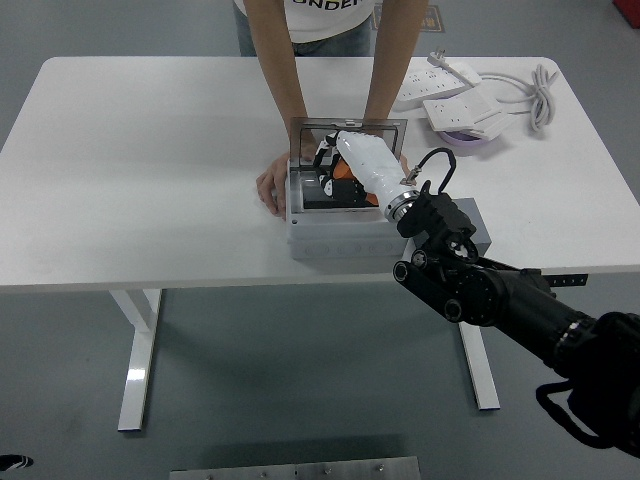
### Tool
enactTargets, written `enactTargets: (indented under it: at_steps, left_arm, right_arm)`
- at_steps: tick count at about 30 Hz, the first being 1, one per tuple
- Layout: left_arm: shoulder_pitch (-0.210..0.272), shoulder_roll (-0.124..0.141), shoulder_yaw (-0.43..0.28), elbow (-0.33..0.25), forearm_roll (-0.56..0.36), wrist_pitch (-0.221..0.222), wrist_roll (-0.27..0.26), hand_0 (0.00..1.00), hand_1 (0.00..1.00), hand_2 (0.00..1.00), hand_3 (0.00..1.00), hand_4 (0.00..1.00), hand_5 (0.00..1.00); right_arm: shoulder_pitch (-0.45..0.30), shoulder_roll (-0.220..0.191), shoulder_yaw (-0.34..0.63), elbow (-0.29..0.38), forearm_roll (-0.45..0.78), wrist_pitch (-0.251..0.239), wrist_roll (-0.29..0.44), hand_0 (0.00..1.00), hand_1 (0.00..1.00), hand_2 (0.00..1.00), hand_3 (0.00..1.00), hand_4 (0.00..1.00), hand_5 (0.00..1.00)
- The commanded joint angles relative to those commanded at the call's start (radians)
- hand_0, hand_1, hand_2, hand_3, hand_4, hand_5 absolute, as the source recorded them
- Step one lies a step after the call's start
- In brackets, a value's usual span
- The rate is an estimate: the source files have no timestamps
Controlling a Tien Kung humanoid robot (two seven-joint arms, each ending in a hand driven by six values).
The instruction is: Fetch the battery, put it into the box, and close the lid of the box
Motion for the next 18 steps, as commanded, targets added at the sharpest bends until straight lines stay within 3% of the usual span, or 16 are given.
enactTargets:
  at_steps: [1,2,7,8,12,13,18]
  left_arm:
    - [0.0,0.0,0.0,0.0,0.0,0.0,0.0,0.855,0.9,0.843,0.791,0.845,0.494]
    - [0.0,0.0,0.0,0.0,0.0,0.0,0.0,0.855,0.9,0.843,0.79,0.845,0.494]
    - [0.0,-0.001,-0.001,-0.001,0.001,0.001,0.0,0.855,0.9,0.843,0.79,0.845,0.494]
    - [0.0,-0.001,-0.001,-0.001,0.002,0.001,0.0,0.854,0.899,0.842,0.789,0.844,0.493]
    - [0.001,0.0,-0.004,-0.001,0.005,0.0,0.0,0.854,0.899,0.842,0.789,0.844,0.493]
    - [0.001,-0.001,-0.005,-0.002,0.005,0.0,0.0,0.854,0.899,0.842,0.789,0.842,0.492]
    - [0.002,-0.002,-0.005,-0.002,0.006,0.001,0.0,0.854,0.899,0.842,0.789,0.842,0.492]
  right_arm:
    - [-0.001,0.0,0.0,-0.001,-0.001,0.008,-0.004,0.304,0.358,0.426,0.548,0.457,0.081]
    - [-0.001,0.0,-0.001,-0.001,-0.001,0.014,-0.006,0.401,0.491,0.528,0.621,0.572,0.073]
    - [-0.003,0.0,0.001,-0.001,-0.001,0.036,-0.014,0.401,0.491,0.528,0.621,0.572,0.073]
    - [-0.003,0.0,0.002,-0.001,0.0,0.038,-0.014,0.619,0.633,0.628,0.67,0.704,0.148]
    - [-0.001,0.0,0.002,0.002,0.001,0.039,-0.016,0.619,0.633,0.628,0.67,0.704,0.148]
    - [0.0,0.0,0.0,0.003,0.001,0.039,-0.017,0.762,0.699,0.684,0.733,0.84,0.31]
    - [0.005,-0.006,-0.007,0.016,-0.002,0.038,-0.025,0.762,0.699,0.684,0.733,0.84,0.31]
